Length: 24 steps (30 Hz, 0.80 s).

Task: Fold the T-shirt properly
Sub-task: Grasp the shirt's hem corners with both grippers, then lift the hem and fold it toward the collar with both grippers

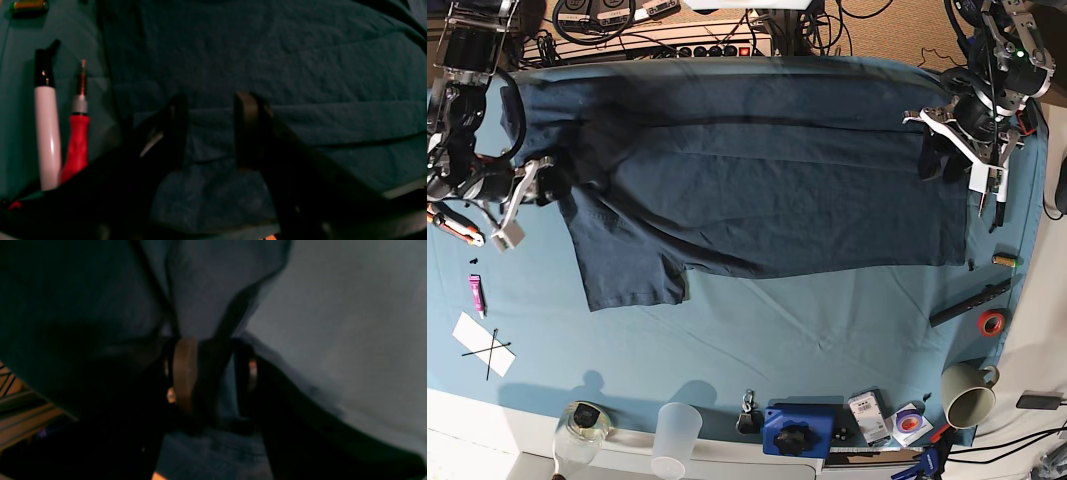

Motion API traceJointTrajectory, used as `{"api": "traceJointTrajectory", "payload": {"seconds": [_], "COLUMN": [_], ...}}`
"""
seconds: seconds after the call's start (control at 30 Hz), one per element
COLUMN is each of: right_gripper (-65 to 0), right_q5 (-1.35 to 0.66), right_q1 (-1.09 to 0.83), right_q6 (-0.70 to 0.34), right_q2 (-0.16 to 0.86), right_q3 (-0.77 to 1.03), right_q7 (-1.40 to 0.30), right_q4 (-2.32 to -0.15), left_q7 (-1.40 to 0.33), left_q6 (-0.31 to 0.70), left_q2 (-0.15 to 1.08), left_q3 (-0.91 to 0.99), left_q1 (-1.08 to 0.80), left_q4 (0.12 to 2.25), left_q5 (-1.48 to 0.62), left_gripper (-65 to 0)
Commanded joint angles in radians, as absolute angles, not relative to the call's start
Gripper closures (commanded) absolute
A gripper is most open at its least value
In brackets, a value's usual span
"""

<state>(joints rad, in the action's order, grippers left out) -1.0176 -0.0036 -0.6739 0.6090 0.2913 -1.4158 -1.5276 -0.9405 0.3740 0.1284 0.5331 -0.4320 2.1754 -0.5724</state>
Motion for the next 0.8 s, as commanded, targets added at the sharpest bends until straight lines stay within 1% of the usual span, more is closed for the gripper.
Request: {"api": "traceJointTrajectory", "payload": {"seconds": [0.0, 0.13, 0.2, 0.27, 0.33, 0.43, 0.53, 0.67, 0.77], "right_gripper": [-19.4, -19.4, -19.4, -19.4, -19.4, -19.4, -19.4, -19.4, -19.4], "right_q5": [-1.016, -0.868, -0.809, -0.791, -0.791, -0.786, -0.784, -0.784, -0.775], "right_q1": [0.034, 0.118, 0.159, 0.206, 0.265, 0.369, 0.470, 0.572, 0.607], "right_q6": [-0.673, -0.654, -0.654, -0.654, -0.654, -0.655, -0.689, -0.698, -0.698], "right_q2": [0.634, 0.626, 0.624, 0.624, 0.624, 0.623, 0.619, 0.573, 0.519], "right_q3": [0.317, 0.337, 0.324, 0.301, 0.262, 0.189, 0.128, 0.096, 0.096], "right_q7": [-1.386, -1.209, -1.161, -1.136, -1.126, -1.080, -1.048, -1.047, -1.019], "right_q4": [-1.546, -1.542, -1.538, -1.498, -1.404, -1.199, -1.000, -0.810, -0.717], "left_q7": [-0.916, -0.915, -0.915, -0.915, -0.915, -0.915, -0.916, -0.914, -0.912], "left_q6": [0.377, 0.377, 0.377, 0.377, 0.377, 0.377, 0.378, 0.377, 0.378], "left_q2": [0.136, 0.135, 0.136, 0.136, 0.136, 0.136, 0.136, 0.135, 0.135], "left_q3": [0.537, 0.537, 0.537, 0.537, 0.537, 0.537, 0.537, 0.537, 0.537], "left_q1": [-0.429, -0.429, -0.429, -0.429, -0.429, -0.429, -0.429, -0.429, -0.429], "left_q4": [2.191, 2.191, 2.191, 2.191, 2.191, 2.191, 2.191, 2.191, 2.191], "left_q5": [-0.590, -0.591, -0.591, -0.591, -0.591, -0.591, -0.591, -0.591, -0.601], "left_gripper": [-23.7, -23.7, -23.7, -23.7, -23.7, -23.7, -23.7, -23.7, -23.7]}}
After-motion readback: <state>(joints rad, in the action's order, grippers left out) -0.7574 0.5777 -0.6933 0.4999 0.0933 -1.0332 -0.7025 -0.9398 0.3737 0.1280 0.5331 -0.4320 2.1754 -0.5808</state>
